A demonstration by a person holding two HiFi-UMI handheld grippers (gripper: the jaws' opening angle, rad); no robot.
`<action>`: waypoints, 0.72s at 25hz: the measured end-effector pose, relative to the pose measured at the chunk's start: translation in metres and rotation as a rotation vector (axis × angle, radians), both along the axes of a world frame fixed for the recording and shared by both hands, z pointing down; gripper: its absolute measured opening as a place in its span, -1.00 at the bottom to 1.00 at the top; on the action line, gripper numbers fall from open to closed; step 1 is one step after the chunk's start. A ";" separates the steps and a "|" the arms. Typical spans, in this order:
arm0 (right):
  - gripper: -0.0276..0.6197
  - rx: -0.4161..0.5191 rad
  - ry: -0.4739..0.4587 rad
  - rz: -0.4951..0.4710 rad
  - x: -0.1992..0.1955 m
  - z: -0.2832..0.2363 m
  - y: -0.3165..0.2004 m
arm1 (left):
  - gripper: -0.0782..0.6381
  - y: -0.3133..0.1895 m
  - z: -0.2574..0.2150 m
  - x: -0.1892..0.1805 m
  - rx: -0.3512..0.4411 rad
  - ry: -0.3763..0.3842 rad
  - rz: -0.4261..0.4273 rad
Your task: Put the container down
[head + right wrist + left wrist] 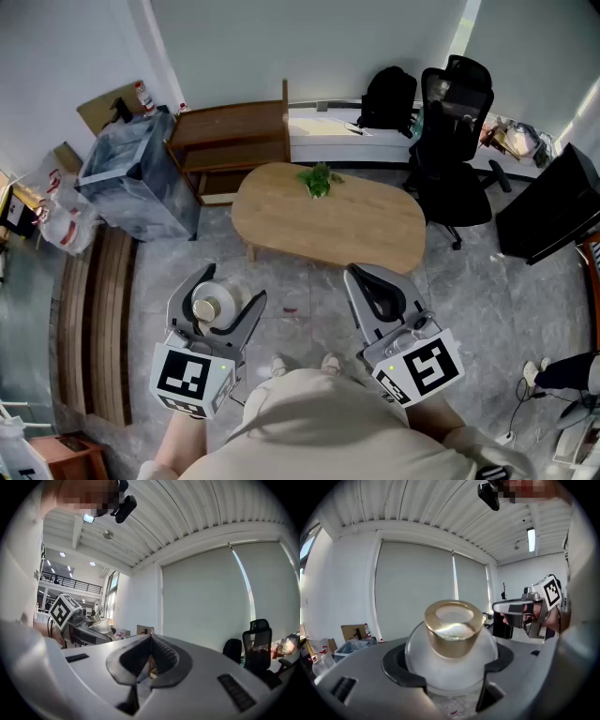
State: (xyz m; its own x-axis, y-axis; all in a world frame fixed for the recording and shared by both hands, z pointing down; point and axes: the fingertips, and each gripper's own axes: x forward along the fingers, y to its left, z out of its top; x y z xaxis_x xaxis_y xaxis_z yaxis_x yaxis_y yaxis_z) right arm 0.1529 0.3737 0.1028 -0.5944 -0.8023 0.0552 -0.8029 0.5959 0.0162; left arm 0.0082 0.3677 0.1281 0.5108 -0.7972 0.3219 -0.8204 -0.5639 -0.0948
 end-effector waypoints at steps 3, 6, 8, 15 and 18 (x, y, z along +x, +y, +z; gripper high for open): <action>-0.92 -0.006 0.000 -0.001 0.010 0.003 -0.004 | 0.16 -0.002 0.003 0.009 -0.005 -0.004 -0.005; -0.92 -0.010 0.004 -0.011 0.018 0.006 -0.005 | 0.16 -0.002 0.006 0.016 -0.010 -0.005 -0.015; -0.92 -0.013 0.004 -0.021 0.025 0.008 -0.005 | 0.16 -0.001 0.008 0.023 -0.014 -0.005 -0.023; -0.92 -0.021 0.013 -0.055 0.052 0.017 -0.005 | 0.16 0.002 0.015 0.050 -0.020 -0.012 -0.054; -0.92 -0.024 0.008 -0.073 0.065 0.022 -0.003 | 0.16 0.005 0.020 0.063 -0.026 -0.021 -0.070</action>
State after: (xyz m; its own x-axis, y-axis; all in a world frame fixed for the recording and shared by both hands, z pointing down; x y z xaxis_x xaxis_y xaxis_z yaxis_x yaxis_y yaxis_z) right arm 0.2177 0.3703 0.1253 -0.6507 -0.7552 0.0792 -0.7572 0.6531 0.0074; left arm 0.0716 0.3724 0.1477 0.4470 -0.8222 0.3524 -0.8560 -0.5075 -0.0983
